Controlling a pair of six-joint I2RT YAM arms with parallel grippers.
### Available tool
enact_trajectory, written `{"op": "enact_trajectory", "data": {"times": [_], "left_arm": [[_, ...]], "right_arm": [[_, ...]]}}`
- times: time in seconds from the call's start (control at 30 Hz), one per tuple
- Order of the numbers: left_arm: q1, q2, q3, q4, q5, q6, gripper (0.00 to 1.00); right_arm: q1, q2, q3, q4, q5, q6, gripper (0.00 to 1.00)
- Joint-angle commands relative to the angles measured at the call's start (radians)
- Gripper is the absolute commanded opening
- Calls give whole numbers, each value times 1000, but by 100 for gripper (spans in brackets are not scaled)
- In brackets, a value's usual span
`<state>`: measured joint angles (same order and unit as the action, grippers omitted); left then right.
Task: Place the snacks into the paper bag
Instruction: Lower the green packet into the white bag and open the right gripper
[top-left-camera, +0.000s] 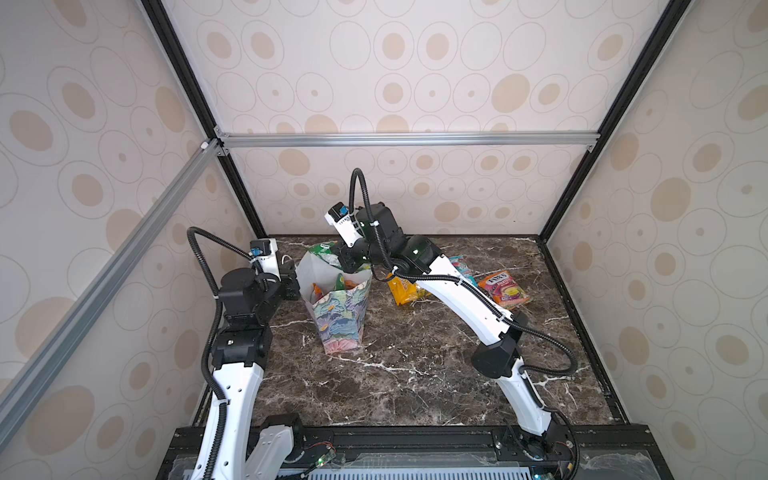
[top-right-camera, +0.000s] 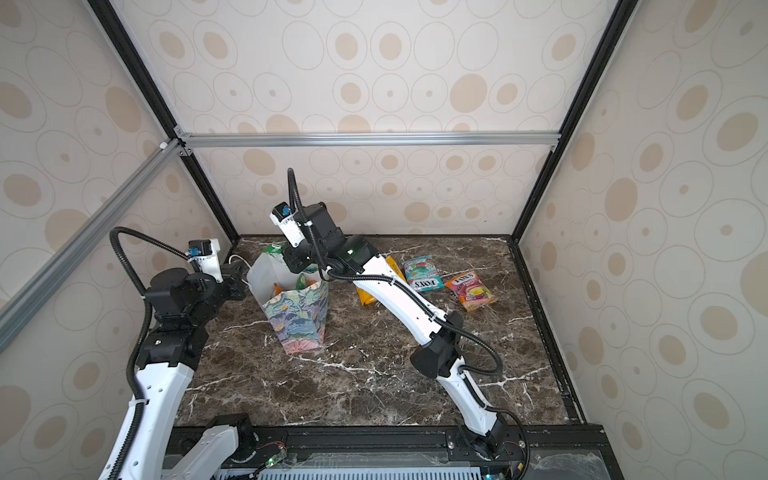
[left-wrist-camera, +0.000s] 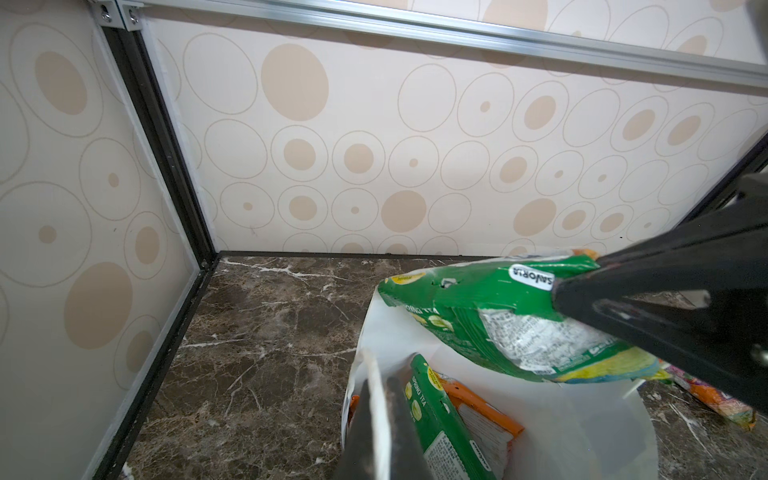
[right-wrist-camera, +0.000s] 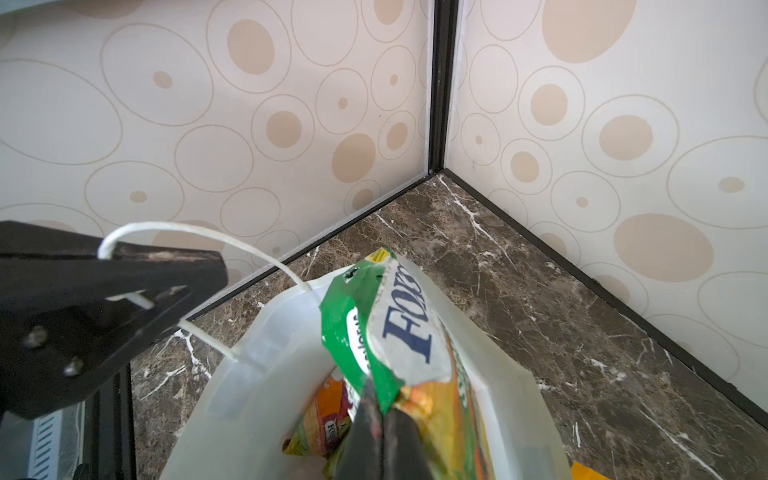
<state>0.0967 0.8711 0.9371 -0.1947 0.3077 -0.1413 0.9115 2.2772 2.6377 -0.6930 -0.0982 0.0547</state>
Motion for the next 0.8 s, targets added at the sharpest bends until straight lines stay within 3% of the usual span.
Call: {"op": "enact_trajectory", "data": {"times": [0.0,0.47,0.77], "left_arm": [[8,-14,0,23,0,5,0],[8,-16,-1,20,-11,9,0],[8,-18,0,19,-14,11,0]], "right_arm": [[-5,16,39,62,21,-14,0],[-11,33,22,47,4,-36,0],[-5,-47,-122,104,-15,-27,0]]}}
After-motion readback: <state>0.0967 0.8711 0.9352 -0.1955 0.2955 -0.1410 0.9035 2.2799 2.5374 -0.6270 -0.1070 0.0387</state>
